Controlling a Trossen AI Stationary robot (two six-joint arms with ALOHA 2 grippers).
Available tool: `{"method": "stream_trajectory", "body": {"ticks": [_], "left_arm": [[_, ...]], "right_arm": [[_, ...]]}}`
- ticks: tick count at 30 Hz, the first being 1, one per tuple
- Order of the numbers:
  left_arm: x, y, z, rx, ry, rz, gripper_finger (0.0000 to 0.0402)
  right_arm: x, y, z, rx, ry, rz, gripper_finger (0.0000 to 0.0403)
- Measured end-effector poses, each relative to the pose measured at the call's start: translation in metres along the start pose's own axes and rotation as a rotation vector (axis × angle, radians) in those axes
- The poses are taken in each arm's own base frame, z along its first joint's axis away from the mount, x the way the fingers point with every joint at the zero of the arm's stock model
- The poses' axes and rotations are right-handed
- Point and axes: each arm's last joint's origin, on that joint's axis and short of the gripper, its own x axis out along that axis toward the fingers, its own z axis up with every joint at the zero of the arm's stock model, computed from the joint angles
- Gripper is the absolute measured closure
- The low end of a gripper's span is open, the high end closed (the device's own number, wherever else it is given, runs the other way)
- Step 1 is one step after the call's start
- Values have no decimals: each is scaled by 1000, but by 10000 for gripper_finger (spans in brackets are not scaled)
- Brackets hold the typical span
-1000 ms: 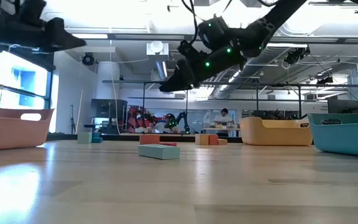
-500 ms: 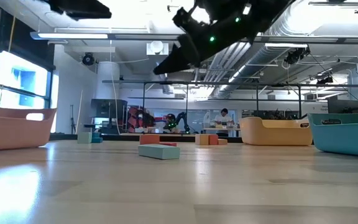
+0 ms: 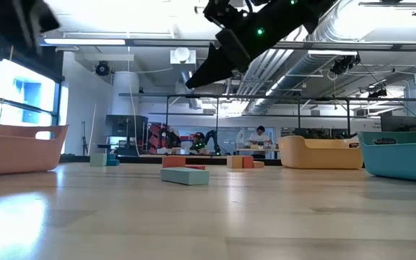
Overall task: Sort blocks by size
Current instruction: Put the thick yellow rectangular block into the orange bin
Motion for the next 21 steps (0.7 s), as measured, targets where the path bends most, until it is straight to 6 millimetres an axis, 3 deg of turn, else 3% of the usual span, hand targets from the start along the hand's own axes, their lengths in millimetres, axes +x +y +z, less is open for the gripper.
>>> {"method": "stream_trajectory", "body": {"ticks": [5,9,12,21], "left_arm": [[-3,-5,-7,-30,16,-6,370],[-4,-8,-13,69,168,-121,389],[-2,-8,-13,115,187,-138,390],[36,-35,-12,316,188,-189,284]], "right_arm": [[0,0,2,-15,-16,-15,176],[0,-2,1,-28,-13,-21,176],[1,-3,1,-20,-11,-23,176],[1,-3,0,-25,-3,-20,176]]}}
